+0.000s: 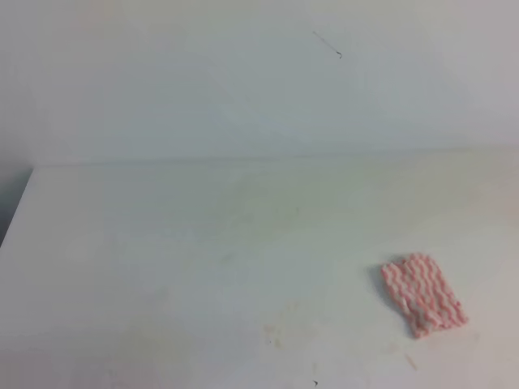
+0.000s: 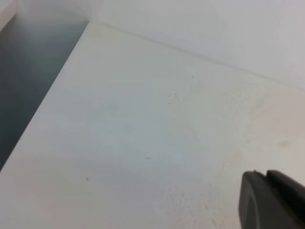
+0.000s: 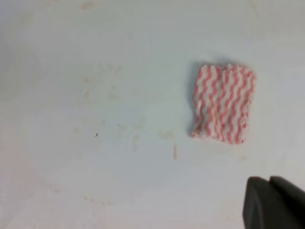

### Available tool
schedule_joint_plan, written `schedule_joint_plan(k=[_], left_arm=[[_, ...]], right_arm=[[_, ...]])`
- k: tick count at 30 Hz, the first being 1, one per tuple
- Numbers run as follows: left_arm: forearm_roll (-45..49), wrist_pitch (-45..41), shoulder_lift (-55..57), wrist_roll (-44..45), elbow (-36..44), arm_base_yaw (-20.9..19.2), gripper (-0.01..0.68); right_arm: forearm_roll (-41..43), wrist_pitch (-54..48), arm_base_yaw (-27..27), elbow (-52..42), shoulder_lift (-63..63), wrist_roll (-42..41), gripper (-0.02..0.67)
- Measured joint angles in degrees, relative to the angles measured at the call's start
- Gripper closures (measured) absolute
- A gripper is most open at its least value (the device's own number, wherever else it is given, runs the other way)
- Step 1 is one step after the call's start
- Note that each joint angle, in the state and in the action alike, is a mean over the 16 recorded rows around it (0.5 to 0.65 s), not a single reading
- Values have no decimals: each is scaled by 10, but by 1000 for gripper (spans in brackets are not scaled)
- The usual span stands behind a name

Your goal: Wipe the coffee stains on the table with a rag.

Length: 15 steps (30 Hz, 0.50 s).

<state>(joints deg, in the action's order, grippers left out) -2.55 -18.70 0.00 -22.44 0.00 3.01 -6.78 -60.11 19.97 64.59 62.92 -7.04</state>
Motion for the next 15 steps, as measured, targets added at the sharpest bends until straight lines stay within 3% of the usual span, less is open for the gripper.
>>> schedule_joint_plan(k=[9, 15], left_arm=[[0, 0, 0, 0, 0, 0, 674], [0, 0, 0, 0, 0, 0, 674]], right_arm=[[-3, -14, 0, 0, -51, 20, 653], [10, 7, -7, -1, -85, -15, 653]])
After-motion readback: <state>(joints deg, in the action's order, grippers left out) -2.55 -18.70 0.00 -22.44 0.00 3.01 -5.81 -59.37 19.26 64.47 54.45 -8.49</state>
